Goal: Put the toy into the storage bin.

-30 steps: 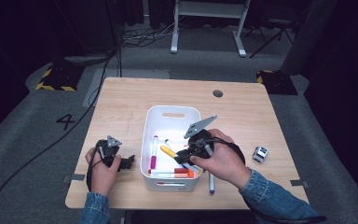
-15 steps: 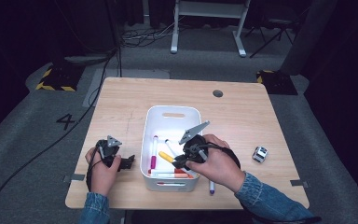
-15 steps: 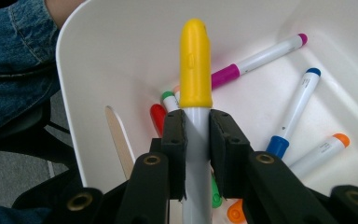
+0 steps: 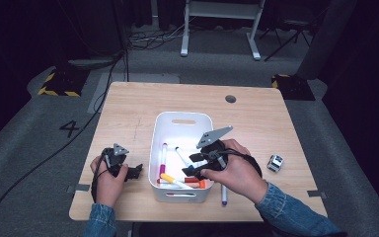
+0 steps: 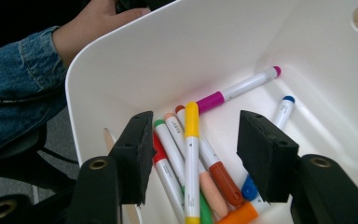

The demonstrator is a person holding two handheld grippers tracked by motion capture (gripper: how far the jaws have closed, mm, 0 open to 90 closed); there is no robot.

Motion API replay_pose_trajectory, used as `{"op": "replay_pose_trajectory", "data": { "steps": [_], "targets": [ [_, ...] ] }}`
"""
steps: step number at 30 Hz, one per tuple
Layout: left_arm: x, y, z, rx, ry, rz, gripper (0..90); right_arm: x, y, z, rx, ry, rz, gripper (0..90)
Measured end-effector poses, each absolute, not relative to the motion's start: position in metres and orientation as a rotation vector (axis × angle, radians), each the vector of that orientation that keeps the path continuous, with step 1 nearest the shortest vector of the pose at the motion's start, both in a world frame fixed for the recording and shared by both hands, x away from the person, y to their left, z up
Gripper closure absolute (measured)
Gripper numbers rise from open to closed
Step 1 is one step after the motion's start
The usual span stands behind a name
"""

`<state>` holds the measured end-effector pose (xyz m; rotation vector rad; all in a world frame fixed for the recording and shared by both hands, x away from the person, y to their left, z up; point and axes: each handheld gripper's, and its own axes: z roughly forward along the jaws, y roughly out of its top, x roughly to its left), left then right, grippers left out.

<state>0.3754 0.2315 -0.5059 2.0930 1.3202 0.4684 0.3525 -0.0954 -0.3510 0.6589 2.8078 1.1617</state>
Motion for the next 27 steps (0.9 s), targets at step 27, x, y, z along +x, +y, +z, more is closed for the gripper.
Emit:
{"op": "replay_pose_trajectory", "data": {
  "steps": [27],
  "targets": [
    [0.375,0.231,-0.506,2.095,1.323,0.467,0.1,0.405,-0.175,-0.337,0.927,2.635,1.069,52.7]
  ]
}}
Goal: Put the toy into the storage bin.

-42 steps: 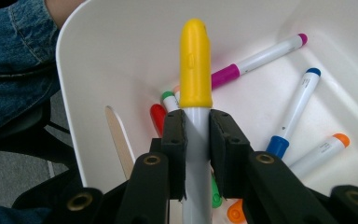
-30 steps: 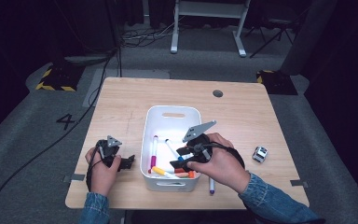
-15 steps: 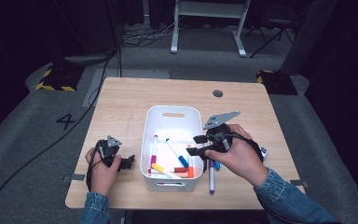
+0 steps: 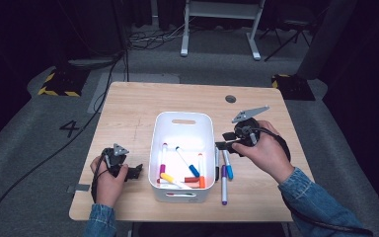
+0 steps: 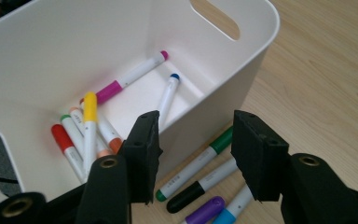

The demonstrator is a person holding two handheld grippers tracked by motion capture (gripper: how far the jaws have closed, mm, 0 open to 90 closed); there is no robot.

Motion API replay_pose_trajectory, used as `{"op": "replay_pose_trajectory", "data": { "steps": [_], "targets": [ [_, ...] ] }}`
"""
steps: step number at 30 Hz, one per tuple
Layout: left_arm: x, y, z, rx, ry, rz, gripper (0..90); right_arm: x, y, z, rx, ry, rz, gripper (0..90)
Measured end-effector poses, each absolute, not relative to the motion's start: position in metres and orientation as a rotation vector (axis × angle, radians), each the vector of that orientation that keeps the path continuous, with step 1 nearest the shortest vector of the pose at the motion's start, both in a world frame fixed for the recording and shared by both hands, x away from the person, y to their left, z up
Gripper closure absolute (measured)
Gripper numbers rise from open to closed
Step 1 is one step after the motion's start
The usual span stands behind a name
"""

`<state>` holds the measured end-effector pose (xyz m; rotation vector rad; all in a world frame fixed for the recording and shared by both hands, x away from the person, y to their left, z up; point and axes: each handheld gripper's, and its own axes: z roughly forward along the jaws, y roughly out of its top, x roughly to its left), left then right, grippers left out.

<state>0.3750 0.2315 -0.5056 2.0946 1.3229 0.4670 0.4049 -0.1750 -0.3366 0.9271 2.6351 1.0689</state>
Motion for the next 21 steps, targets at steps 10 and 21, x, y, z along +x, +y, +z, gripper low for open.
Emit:
{"op": "replay_pose_trajectory", "data": {
  "steps": [10,21],
  "targets": [
    [0.375,0.231,-0.506,2.093,1.322,0.469,0.1,0.429,-0.186,-0.365,1.029,2.622,1.001,55.1],
    [0.375,0.231,-0.506,2.095,1.323,0.466,0.1,0.444,-0.191,-0.407,1.121,2.653,0.912,57.6]
  ]
}}
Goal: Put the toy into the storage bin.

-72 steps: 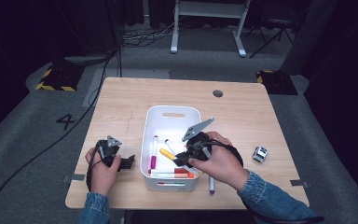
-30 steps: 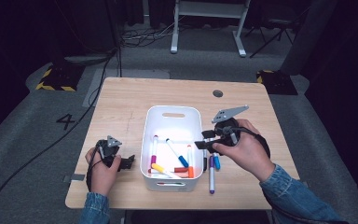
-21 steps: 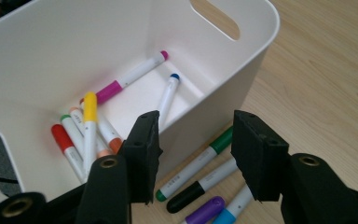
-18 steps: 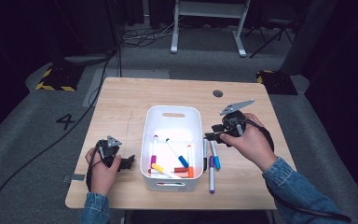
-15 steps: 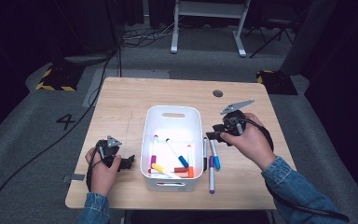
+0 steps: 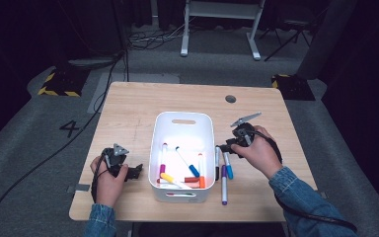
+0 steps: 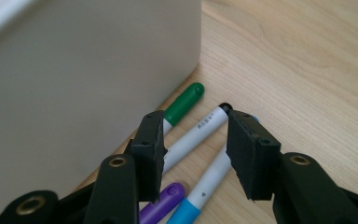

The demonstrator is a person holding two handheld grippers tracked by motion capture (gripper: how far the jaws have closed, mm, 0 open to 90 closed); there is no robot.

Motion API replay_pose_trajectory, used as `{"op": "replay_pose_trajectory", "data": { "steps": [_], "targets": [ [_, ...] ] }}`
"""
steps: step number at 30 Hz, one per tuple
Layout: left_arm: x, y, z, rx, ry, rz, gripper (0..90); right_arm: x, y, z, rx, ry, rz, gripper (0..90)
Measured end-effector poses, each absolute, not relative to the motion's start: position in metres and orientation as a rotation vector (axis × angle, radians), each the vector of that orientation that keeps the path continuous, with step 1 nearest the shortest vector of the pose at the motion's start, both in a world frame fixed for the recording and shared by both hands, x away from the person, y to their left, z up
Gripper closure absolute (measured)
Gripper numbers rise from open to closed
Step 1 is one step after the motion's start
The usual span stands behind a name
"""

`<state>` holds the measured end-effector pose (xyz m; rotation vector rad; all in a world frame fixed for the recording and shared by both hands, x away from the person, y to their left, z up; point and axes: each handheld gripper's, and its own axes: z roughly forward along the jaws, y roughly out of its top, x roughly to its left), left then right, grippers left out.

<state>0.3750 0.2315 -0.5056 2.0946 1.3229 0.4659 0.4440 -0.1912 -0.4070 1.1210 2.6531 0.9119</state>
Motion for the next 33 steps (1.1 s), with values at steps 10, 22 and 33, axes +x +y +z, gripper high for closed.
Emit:
{"op": "replay_pose_trajectory", "data": {
  "steps": [10,22,33],
  "targets": [
    [0.375,0.231,-0.506,2.093,1.323,0.469,0.1,0.455,-0.195,-0.445,1.195,2.674,0.857,59.7],
    [0.375,0.232,-0.506,2.095,1.322,0.466,0.1,0.456,-0.2,-0.466,1.248,2.697,0.74,67.9],
    [0.375,0.231,-0.506,2.094,1.323,0.467,0.1,0.454,-0.204,-0.468,1.34,2.663,0.658,77.1]
  ]
}}
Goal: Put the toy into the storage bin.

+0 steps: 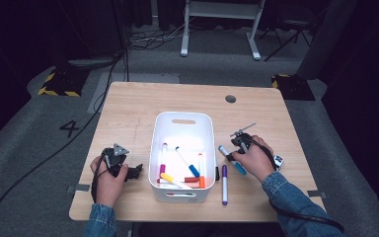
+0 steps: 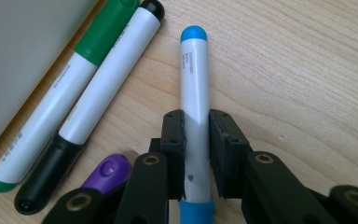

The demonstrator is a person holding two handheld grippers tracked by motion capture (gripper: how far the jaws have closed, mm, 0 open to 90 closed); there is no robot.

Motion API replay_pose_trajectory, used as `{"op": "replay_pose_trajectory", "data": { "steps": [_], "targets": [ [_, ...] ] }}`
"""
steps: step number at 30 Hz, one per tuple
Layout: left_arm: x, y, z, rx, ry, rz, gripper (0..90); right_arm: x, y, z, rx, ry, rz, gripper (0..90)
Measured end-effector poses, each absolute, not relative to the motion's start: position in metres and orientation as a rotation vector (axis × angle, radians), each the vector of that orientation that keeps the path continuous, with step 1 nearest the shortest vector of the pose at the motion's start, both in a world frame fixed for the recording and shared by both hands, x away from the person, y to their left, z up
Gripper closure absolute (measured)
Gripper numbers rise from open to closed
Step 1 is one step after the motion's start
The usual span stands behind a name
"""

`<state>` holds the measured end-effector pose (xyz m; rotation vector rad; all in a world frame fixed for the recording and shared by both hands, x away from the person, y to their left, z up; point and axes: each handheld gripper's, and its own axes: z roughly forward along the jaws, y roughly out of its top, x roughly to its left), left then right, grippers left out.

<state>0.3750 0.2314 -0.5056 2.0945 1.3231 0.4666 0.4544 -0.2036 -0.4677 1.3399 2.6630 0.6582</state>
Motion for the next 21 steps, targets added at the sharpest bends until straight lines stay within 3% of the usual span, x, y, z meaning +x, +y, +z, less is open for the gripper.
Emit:
{"op": "replay_pose_trajectory", "data": {
  "steps": [8,21],
  "targets": [
    [0.375,0.231,-0.506,2.094,1.323,0.469,0.1,0.454,-0.207,-0.465,1.35,2.655,0.69,77.1],
    [0.375,0.231,-0.506,2.095,1.323,0.466,0.1,0.443,-0.223,-0.428,1.343,2.606,0.84,77.1]
  ]
}}
